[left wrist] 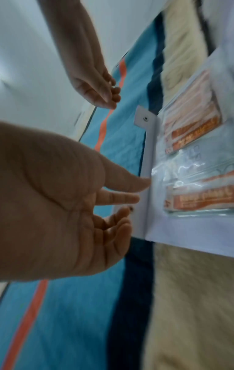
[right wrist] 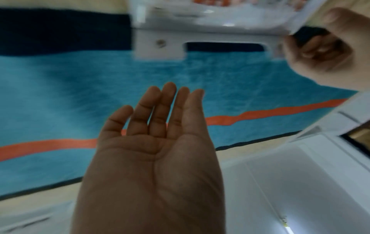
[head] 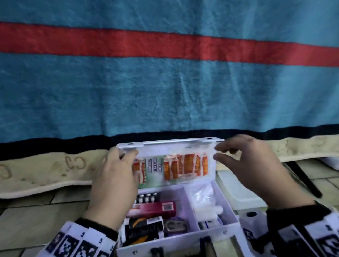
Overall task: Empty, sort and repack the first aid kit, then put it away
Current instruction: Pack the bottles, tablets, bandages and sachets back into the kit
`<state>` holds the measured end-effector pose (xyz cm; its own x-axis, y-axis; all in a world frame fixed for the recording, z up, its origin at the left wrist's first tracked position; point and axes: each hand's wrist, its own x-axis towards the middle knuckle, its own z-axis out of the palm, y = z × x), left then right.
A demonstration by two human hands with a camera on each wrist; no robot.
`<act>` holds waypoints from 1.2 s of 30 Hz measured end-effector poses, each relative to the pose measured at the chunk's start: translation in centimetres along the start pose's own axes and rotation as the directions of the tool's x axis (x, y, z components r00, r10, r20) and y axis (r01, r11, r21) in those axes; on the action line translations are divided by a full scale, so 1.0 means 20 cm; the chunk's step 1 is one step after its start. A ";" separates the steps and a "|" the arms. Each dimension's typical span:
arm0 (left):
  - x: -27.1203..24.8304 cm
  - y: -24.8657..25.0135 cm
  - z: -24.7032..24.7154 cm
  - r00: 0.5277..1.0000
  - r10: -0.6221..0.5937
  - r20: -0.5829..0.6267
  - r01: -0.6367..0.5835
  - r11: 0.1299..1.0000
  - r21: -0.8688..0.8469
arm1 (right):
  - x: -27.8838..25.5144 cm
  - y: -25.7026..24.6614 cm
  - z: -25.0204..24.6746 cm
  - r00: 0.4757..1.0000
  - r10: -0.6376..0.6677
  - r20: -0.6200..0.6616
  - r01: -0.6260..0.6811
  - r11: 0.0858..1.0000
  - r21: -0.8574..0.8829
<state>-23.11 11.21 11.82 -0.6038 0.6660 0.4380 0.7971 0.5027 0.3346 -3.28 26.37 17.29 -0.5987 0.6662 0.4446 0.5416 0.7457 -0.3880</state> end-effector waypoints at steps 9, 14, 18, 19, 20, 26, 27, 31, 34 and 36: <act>-0.12 0.28 0.01 0.884 0.029 0.466 -0.097 0.988 0.122 | -0.54 0.81 -0.33 0.841 0.511 0.180 -0.472 0.854 -0.217; -0.22 0.44 0.12 0.806 0.091 0.584 -0.152 0.987 0.056 | -0.79 1.03 -0.30 0.656 0.601 0.457 -0.437 0.796 -0.419; -0.29 0.52 0.22 0.767 0.123 0.630 -0.169 0.986 0.014 | -0.84 1.07 -0.26 0.704 0.561 0.436 -0.353 0.808 -0.471; -0.29 0.53 0.23 0.772 0.111 0.626 -0.160 0.987 0.023 | -0.84 1.08 -0.25 0.719 0.552 0.422 -0.325 0.804 -0.499; -0.30 0.53 0.25 0.778 0.095 0.621 -0.144 0.989 0.029 | -0.83 1.09 -0.25 0.724 0.547 0.421 -0.292 0.795 -0.531; -0.30 0.52 0.30 0.802 -0.020 0.596 -0.032 0.997 0.076 | -0.79 1.09 -0.23 0.720 0.541 0.435 -0.163 0.741 -0.651; -0.29 0.52 0.30 0.803 -0.023 0.595 -0.019 0.998 0.063 | -0.79 1.09 -0.22 0.716 0.547 0.435 -0.169 0.739 -0.652; -0.28 0.52 0.30 0.808 -0.012 0.589 0.000 1.000 0.019 | -0.81 1.12 -0.16 0.706 0.586 0.397 -0.254 0.733 -0.631; -0.31 0.54 0.30 0.827 -0.003 0.563 -0.020 0.999 0.036 | -0.82 1.13 -0.17 0.701 0.613 0.364 -0.317 0.725 -0.612; -0.34 0.55 0.28 0.845 0.014 0.535 -0.038 0.999 0.035 | -0.82 1.14 -0.21 0.666 0.649 0.368 -0.365 0.713 -0.598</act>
<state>-10.20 15.35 7.85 -0.4978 0.8643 -0.0721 0.8191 0.4959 0.2884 21.37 32.51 4.52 -0.2639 0.9308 -0.2530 0.9580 0.2835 0.0438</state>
